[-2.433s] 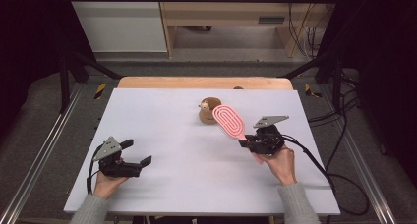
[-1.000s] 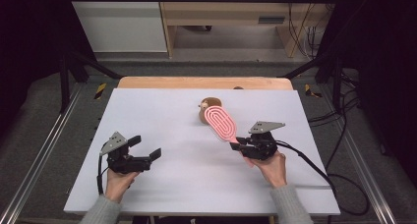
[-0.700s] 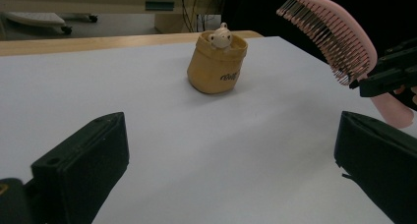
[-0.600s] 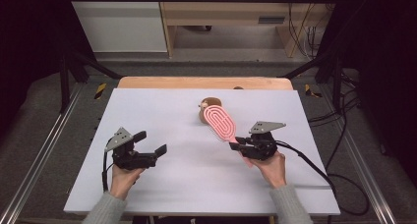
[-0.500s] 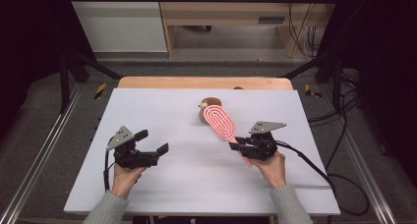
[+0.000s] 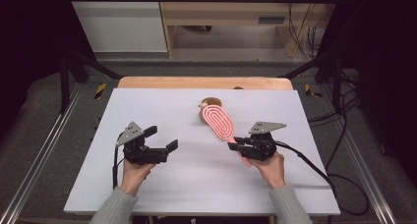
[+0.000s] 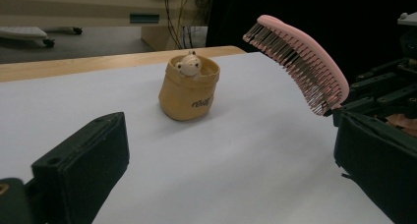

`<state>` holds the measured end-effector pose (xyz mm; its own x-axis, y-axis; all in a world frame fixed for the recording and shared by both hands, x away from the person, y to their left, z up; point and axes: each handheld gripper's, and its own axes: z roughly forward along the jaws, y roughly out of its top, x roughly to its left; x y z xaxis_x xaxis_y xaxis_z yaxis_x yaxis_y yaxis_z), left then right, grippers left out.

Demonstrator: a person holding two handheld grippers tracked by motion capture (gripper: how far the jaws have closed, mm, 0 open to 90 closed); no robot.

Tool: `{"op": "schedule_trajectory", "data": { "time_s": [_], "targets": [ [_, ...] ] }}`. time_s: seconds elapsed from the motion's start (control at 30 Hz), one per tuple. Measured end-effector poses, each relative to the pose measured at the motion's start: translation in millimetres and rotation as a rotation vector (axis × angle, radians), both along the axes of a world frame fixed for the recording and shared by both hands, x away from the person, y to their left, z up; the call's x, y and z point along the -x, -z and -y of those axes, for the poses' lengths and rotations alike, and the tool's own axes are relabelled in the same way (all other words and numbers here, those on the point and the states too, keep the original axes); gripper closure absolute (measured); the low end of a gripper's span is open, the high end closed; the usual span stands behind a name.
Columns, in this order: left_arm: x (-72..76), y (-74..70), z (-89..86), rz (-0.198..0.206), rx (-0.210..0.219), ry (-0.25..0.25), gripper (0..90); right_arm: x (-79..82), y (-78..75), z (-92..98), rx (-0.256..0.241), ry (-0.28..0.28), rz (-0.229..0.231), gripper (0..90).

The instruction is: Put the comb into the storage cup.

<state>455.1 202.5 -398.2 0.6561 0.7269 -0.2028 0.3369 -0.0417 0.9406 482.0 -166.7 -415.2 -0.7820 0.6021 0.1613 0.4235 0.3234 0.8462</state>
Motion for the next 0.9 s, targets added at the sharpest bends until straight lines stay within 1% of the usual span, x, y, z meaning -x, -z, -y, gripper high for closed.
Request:
{"op": "schedule_trajectory", "data": {
  "time_s": [0.33, 0.57, 0.67, 0.9],
  "targets": [
    [-3.1, -4.4, 17.3, 0.005, 0.009, 0.021, 0.1, 0.6, 0.8, -1.5, -0.014, 0.001, 0.005, 70.3],
    [-5.3, -8.2, 26.7, 0.001, 0.006, 0.029, 0.1, 1.5, 0.0, -1.4, -0.025, 0.0, 0.014, 70.3],
    [-6.4, -9.8, 30.5, -0.003, 0.01, 0.03, 0.1, 1.5, 0.0, -1.6, -0.027, 0.0, 0.013, 70.3],
    [-8.4, -15.0, 41.0, -0.001, 0.01, 0.036, 0.1, 2.1, 0.2, -3.4, -0.025, -0.003, 0.017, 70.3]
  ]
}}
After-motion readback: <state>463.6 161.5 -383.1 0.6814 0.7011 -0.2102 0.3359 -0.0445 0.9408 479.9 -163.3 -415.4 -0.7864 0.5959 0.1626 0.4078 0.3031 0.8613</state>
